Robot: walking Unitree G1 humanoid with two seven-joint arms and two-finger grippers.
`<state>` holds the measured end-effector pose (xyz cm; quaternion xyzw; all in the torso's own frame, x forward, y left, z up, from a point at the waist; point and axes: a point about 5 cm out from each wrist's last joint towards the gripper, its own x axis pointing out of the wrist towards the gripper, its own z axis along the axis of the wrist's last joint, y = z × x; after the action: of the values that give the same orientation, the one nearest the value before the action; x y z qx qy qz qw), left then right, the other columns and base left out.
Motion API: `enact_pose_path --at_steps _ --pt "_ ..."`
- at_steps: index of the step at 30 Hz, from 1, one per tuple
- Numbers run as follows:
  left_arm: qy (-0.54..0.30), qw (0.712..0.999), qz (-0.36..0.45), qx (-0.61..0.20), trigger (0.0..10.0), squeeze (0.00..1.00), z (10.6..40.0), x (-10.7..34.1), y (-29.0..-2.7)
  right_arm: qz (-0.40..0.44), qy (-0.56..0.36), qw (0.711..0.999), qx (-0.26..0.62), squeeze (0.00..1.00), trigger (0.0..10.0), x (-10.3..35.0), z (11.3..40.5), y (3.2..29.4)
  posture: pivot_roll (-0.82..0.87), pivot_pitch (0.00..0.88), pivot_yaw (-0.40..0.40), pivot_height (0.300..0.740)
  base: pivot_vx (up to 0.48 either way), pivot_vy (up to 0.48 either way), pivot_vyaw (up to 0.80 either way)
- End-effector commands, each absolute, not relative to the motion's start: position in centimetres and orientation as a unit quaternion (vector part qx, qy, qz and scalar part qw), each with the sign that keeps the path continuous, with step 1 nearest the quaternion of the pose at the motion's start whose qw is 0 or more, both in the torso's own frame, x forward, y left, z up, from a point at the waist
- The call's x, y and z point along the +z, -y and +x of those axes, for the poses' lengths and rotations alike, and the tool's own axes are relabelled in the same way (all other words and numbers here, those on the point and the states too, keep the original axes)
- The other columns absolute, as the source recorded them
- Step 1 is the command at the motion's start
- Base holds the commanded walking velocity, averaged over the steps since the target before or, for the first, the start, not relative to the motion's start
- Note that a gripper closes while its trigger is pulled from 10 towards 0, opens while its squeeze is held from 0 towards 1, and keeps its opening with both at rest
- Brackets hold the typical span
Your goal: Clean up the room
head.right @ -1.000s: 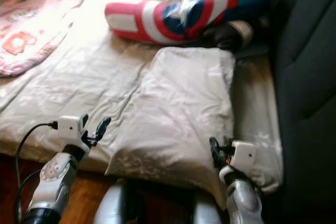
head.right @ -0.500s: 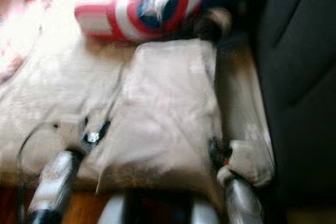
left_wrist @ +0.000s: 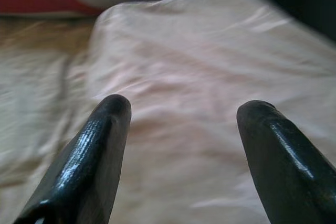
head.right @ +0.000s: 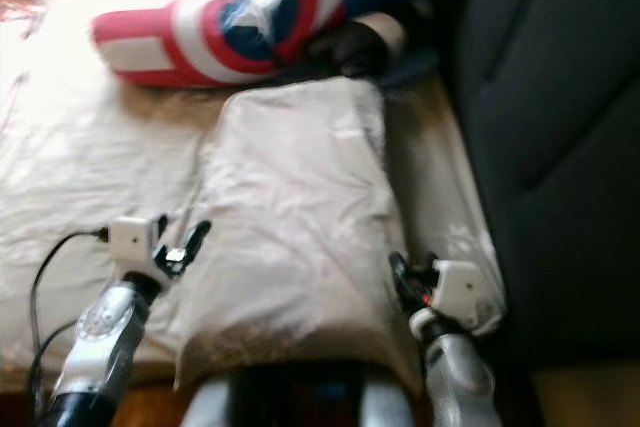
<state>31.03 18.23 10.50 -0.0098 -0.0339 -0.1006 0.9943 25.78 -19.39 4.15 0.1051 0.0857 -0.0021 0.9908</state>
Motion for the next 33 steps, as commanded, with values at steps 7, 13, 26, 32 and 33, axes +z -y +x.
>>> enact_pose_path --at_steps 7,13,26,32,33 --pt "0.007 0.995 -0.039 -0.097 10.0 0.0 31.2 9.7 -18.9 0.117 -0.102 0.988 -0.008 0.0 10.0 4.4 29.1 18.7 -0.02 0.297 0.037 0.644 0.0 0.0 0.0" --pt "0.018 0.995 -0.041 -0.092 10.0 0.0 32.2 10.5 -18.9 0.12 -0.116 0.986 0.022 1.0 10.0 4.5 31.0 17.7 0.02 0.317 0.037 0.644 0.0 0.0 0.0" --pt "0.023 0.993 -0.079 -0.088 10.0 0.0 32.0 10.8 -18.8 0.104 -0.108 0.989 0.017 1.0 10.0 6.5 34.4 17.5 0.07 0.353 0.05 0.644 0.0 0.0 0.0" --pt "0.019 0.993 -0.08 -0.083 10.0 0.0 31.5 10.7 -19.1 0.096 -0.104 0.99 0.008 1.0 10.0 7.3 35.1 18.2 0.08 0.363 0.058 0.644 0.0 0.0 0.0" --pt "0.018 0.993 -0.08 -0.083 10.0 0.0 31.4 10.7 -19.1 0.089 -0.113 0.99 0.003 0.88 10.0 7.3 35.2 18.5 0.08 0.371 0.061 0.644 0.0 0.0 0.0"
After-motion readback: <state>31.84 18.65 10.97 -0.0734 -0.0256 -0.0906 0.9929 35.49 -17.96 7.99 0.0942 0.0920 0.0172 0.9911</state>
